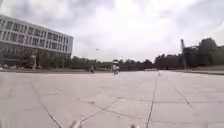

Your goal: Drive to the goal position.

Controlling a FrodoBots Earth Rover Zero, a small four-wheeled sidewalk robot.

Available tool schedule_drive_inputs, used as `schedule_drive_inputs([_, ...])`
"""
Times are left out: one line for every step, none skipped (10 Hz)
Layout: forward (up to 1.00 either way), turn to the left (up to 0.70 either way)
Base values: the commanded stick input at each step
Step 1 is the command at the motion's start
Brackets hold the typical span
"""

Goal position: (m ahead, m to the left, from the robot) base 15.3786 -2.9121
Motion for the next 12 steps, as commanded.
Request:
schedule_drive_inputs([0.7,-0.15])
schedule_drive_inputs([0.7,-0.23])
schedule_drive_inputs([0.7,-0.26])
schedule_drive_inputs([0.7,-0.26])
schedule_drive_inputs([0.7,-0.26])
schedule_drive_inputs([0.7,-0.26])
schedule_drive_inputs([0.7,-0.26])
schedule_drive_inputs([0.7,-0.26])
schedule_drive_inputs([0.7,-0.27])
schedule_drive_inputs([0.7,-0.28])
schedule_drive_inputs([0.7,-0.22])
schedule_drive_inputs([0.7,0.0])
